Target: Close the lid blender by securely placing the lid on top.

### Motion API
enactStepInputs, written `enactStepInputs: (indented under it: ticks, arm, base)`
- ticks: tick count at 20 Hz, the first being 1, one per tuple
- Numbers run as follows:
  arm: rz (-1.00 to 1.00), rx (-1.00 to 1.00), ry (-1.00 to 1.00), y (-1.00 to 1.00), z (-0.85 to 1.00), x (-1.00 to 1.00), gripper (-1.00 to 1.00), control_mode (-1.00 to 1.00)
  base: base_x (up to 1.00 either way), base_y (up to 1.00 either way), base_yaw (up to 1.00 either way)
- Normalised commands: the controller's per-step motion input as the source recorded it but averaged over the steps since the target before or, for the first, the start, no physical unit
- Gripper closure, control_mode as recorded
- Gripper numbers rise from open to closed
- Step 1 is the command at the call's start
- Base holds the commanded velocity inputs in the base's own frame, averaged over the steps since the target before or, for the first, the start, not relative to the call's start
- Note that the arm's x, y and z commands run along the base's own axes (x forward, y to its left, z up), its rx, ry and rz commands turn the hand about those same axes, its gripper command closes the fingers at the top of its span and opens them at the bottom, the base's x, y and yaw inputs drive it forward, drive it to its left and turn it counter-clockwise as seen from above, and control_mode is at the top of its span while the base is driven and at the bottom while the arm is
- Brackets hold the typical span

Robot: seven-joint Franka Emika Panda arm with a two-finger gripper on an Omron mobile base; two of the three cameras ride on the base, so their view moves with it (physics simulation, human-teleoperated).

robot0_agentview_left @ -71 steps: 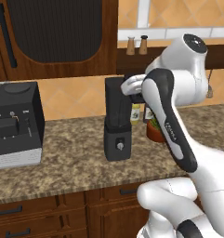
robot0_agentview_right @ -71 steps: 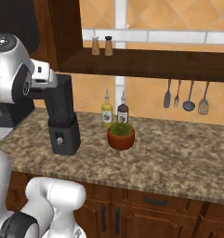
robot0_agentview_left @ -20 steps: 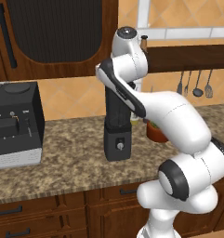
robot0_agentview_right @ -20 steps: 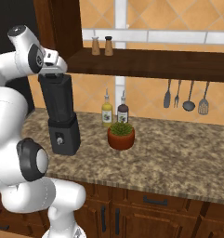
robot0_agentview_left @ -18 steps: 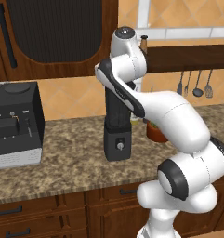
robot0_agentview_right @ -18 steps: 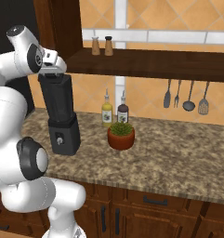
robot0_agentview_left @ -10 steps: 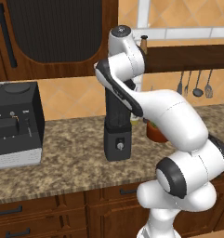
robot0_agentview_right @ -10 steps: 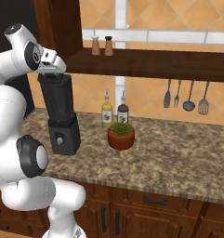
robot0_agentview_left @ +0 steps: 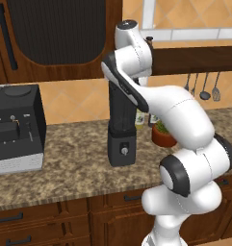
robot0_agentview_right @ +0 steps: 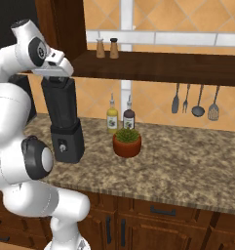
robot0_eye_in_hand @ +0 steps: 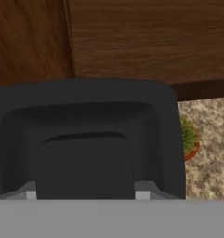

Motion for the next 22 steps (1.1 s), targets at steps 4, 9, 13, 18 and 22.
enactStepInputs:
  ticks: [4,9,13,18,22]
  arm:
    - [-0.01,0.00,0.11,-0.07,0.00,0.00,1.00,-1.00]
    - [0.00,0.00,0.13,-0.01,0.05,-0.09,1.00,-1.00]
    - [0.00,0.00,0.14,-0.02,0.03,-0.27,1.00,-1.00]
    - [0.00,0.00,0.13,-0.01,0.11,-0.24,1.00,-1.00]
    - [0.00,0.00,0.15,-0.04,0.22,-0.03,1.00,-1.00]
  base:
    - [0.00,0.00,0.00]
    - [0.00,0.00,0.00]
    - [0.00,0.00,0.00]
    - [0.00,0.00,0.00]
    - [0.00,0.00,0.00]
